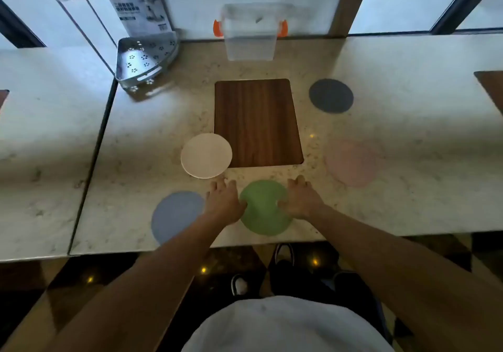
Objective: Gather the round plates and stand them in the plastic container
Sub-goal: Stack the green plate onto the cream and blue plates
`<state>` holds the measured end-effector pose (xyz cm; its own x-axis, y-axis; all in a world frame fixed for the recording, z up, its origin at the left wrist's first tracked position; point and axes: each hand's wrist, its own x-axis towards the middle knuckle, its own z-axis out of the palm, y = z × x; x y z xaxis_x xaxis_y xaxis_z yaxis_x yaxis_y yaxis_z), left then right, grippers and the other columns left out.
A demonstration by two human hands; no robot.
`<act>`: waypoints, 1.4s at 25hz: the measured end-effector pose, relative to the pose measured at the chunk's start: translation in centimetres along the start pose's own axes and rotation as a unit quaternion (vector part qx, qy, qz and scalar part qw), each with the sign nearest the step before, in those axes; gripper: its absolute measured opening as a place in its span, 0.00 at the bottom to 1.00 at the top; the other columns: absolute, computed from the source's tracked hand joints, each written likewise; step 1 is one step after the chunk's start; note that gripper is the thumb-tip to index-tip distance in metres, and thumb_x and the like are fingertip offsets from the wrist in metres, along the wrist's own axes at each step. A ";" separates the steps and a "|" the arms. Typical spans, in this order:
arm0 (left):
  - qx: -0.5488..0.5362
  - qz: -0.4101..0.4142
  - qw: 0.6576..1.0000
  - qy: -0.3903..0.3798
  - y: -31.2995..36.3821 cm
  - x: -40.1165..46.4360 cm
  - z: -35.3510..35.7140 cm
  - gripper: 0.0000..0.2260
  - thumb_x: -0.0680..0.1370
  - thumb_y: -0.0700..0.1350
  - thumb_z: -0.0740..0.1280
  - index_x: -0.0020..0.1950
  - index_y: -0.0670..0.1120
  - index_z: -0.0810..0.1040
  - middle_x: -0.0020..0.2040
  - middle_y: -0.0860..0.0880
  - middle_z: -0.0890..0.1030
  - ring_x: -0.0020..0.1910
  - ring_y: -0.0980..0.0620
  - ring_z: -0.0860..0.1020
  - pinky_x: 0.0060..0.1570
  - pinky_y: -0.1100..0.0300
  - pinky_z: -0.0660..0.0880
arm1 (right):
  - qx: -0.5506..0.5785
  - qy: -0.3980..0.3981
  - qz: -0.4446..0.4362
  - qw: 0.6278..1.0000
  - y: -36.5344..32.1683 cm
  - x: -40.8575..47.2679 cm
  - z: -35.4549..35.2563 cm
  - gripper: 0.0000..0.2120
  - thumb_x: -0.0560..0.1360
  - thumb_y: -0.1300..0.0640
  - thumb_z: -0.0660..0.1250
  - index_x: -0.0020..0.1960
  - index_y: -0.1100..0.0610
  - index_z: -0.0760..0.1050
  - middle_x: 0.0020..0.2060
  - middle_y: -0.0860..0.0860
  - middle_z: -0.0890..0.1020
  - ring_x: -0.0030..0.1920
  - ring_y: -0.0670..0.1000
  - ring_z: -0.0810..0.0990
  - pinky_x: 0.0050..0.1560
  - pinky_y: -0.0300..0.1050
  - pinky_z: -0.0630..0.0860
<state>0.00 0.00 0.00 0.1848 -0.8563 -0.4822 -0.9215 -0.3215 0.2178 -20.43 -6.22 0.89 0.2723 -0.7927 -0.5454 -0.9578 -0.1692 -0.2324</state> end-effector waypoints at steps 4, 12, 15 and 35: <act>-0.067 -0.064 0.996 0.002 0.9 0.0 1.2 0.20 0.76 0.51 0.64 0.62 0.40 0.71 0.66 0.37 0.68 0.63 0.36 0.69 0.58 0.44 0.70 | 0.004 0.029 0.010 1.000 0.3 0.2 1.0 0.26 0.74 0.45 0.67 0.62 0.61 0.68 0.59 0.60 0.68 0.59 0.61 0.69 0.58 0.57 0.74; -0.207 -0.136 0.967 0.060 4.5 -1.9 3.9 0.19 0.73 0.42 0.67 0.61 0.38 0.69 0.60 0.37 0.69 0.57 0.35 0.71 0.56 0.44 0.72 | 0.080 0.085 0.044 0.992 0.2 0.5 2.2 0.23 0.72 0.52 0.71 0.60 0.63 0.67 0.59 0.60 0.71 0.58 0.61 0.73 0.53 0.52 0.75; -0.284 -0.176 0.939 0.085 4.2 -1.7 3.9 0.16 0.73 0.39 0.66 0.60 0.41 0.70 0.59 0.38 0.71 0.56 0.38 0.72 0.57 0.44 0.73 | 0.123 0.088 0.029 0.988 0.6 0.8 2.1 0.17 0.73 0.57 0.69 0.57 0.62 0.66 0.55 0.61 0.75 0.56 0.62 0.74 0.49 0.52 0.74; -0.467 -0.274 0.807 0.237 -5.9 4.5 -6.3 0.05 0.71 0.40 0.71 0.45 0.48 0.83 0.40 0.48 0.85 0.38 0.54 0.82 0.41 0.58 0.80 | 0.345 0.091 -0.030 0.934 -9.6 11.4 -3.7 0.09 0.71 0.58 0.75 0.50 0.55 0.81 0.39 0.44 0.81 0.37 0.36 0.77 0.31 0.23 0.69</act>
<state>8.47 -4.51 1.87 0.7910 -0.4695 -0.3922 -0.0387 -0.6783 0.7338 -8.50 -15.82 -0.11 0.2438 -0.8908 -0.3834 -0.6365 0.1513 -0.7563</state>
